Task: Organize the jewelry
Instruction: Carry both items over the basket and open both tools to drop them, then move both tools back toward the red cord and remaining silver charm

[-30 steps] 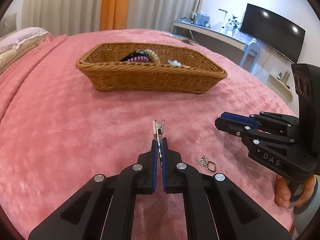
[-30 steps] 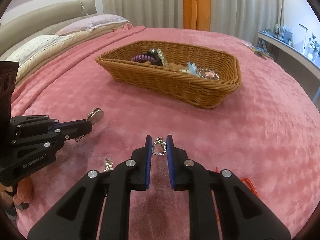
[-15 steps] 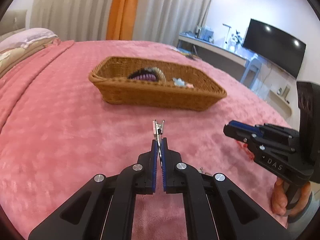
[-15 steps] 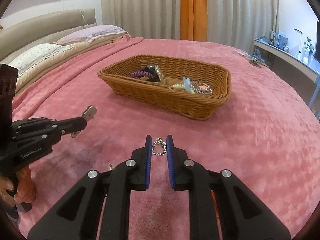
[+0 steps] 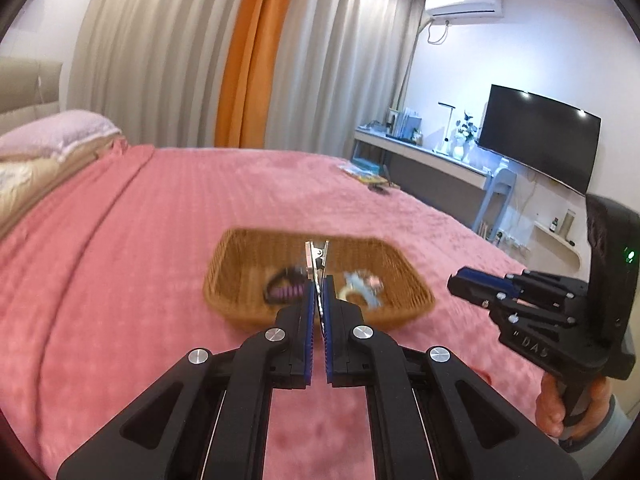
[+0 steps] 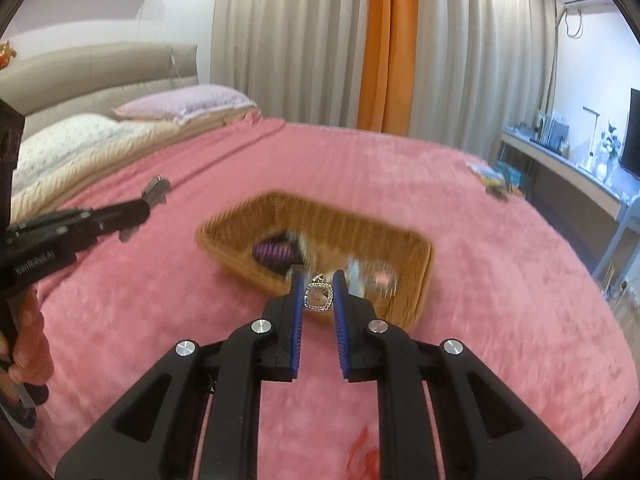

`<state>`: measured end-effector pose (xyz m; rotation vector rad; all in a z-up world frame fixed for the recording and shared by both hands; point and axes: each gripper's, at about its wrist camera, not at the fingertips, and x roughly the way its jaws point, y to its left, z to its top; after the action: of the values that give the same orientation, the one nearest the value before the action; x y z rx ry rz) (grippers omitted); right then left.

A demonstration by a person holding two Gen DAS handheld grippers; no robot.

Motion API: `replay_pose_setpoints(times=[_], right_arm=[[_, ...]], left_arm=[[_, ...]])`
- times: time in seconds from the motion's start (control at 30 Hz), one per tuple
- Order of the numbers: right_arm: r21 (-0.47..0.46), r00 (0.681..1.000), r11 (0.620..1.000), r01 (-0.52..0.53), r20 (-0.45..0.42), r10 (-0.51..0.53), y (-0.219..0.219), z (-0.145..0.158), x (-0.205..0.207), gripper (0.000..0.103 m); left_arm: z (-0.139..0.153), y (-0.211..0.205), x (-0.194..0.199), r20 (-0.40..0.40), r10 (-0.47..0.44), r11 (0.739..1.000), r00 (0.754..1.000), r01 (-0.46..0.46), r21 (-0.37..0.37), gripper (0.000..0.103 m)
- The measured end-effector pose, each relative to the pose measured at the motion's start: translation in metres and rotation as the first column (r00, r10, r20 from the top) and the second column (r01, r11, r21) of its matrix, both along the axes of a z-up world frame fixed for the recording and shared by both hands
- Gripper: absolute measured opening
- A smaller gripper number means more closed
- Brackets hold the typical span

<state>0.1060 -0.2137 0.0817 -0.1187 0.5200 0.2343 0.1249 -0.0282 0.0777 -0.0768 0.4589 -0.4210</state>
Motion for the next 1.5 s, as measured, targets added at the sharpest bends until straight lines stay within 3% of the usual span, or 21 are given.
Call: replay_pose_setpoints(times=[0.1,0.23,0.47,0.63,0.9,0.93,1.0,1.03,1.07,1.17,1.37,1.5], right_arm=[[0.029,1.0,1.0,0.004,0.01,-0.005,-0.003,0.011,0.026,0.012],[0.089,0.999,0.996,-0.006,-0.044,0.01,-0.009,0.01,0.073,0.012],[0.178,0.965,0.984,0.021,-0.261,0.027,-0.014,-0.036,0.162,0.012],[0.165,0.933,0.985,0.047,-0.359,0.015,-0.01,-0.07,0.193,0.013],[0.191,0.915,0.98,0.051,-0.402,0.03,-0.02,-0.084,0.2,0.013],[0.191,0.914,0.98,0.055,-0.404,0.028,-0.02,-0.085,0.2,0.015],[0.198,0.91,0.979,0.049,-0.412,0.038,-0.021,-0.084,0.199,0.024],[0.2,0.912,0.979,0.047,-0.409,0.04,-0.021,-0.083,0.197,0.032],[0.202,0.915,0.978,0.046,-0.403,0.04,-0.021,-0.081,0.197,0.035],[0.226,0.92,0.973,0.045,-0.388,0.047,-0.024,-0.074,0.189,0.035],[0.231,0.937,0.973,0.018,-0.344,0.064,-0.035,-0.039,0.14,0.036],[0.229,0.959,0.973,0.021,-0.281,0.046,-0.054,-0.011,0.085,0.048]], left_arm=[[0.007,-0.008,0.024,0.002,-0.004,1.0,1.0,0.004,-0.007,0.002],[0.003,-0.022,0.063,-0.02,-0.003,1.0,1.0,0.003,-0.003,0.002],[-0.041,-0.033,0.127,-0.124,0.027,0.999,0.992,-0.023,0.031,0.002],[-0.066,-0.027,0.143,-0.174,0.041,0.998,0.984,-0.033,0.05,0.002],[-0.072,-0.017,0.149,-0.196,0.029,1.0,0.98,-0.027,0.012,0.003],[-0.072,-0.017,0.149,-0.196,0.03,1.0,0.98,-0.028,0.013,0.004],[-0.071,-0.017,0.148,-0.198,0.025,1.0,0.98,-0.024,0.004,0.02],[-0.07,-0.017,0.146,-0.192,0.024,1.0,0.981,-0.025,-0.001,0.022],[-0.067,-0.015,0.144,-0.186,0.026,1.0,0.982,-0.027,-0.003,0.022],[-0.061,-0.011,0.136,-0.179,0.019,0.999,0.984,-0.024,-0.029,0.024],[-0.027,-0.008,0.087,-0.102,-0.003,0.998,0.995,-0.003,-0.062,0.033],[-0.011,-0.014,0.027,-0.047,-0.021,0.999,0.999,0.019,-0.049,0.033]])
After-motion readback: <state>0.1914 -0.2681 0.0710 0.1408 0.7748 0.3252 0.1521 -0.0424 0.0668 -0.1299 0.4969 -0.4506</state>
